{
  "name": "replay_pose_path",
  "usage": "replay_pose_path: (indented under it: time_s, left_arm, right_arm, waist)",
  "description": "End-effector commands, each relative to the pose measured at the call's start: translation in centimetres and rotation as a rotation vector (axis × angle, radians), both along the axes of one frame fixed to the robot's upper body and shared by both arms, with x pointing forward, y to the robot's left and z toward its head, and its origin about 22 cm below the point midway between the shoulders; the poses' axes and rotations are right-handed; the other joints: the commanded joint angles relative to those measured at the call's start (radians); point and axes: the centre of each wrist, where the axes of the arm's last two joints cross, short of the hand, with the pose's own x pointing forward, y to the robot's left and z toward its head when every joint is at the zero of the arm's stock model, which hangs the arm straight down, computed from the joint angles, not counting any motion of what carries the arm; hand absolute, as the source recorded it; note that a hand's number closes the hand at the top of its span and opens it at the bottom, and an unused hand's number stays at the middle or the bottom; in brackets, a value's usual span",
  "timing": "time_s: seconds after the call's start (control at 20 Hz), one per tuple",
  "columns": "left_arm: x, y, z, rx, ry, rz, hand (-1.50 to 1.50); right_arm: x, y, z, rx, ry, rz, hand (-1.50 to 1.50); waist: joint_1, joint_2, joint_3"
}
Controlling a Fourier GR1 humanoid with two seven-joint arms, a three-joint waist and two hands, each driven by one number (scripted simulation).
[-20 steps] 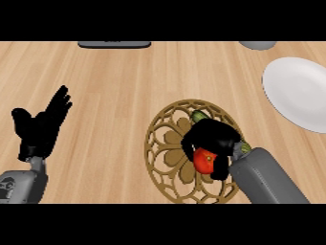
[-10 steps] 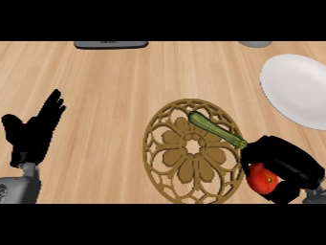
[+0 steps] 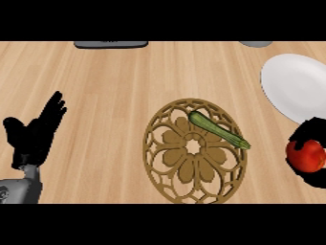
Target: Pick the tomato from the placemat and place it in the plate
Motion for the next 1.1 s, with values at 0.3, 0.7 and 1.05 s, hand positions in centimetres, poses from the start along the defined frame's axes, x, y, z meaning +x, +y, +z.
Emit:
replay_pose_path:
  time_s: [0.3,0.7,1.05]
  left_arm:
    - [0.9,0.2,-0.5,0.016,0.0,-0.016,0.0]
    - [1.0,-0.6,0.9,-0.003,-0.006,-0.032,0.0]
    - [1.9,0.0,1.0,-0.004,-0.03,-0.061,0.0]
  right_arm:
    - [4.2,-6.9,2.5,0.24,0.065,-0.201,1.5]
    - [8.7,-12.6,1.1,0.177,0.094,-0.341,1.5]
    - [9.4,-15.6,-1.1,0.013,0.173,-0.355,1.5]
  waist:
    - [0.029,0.007,0.0]
    - [0.042,0.009,0.001]
    - [0.063,0.02,0.002]
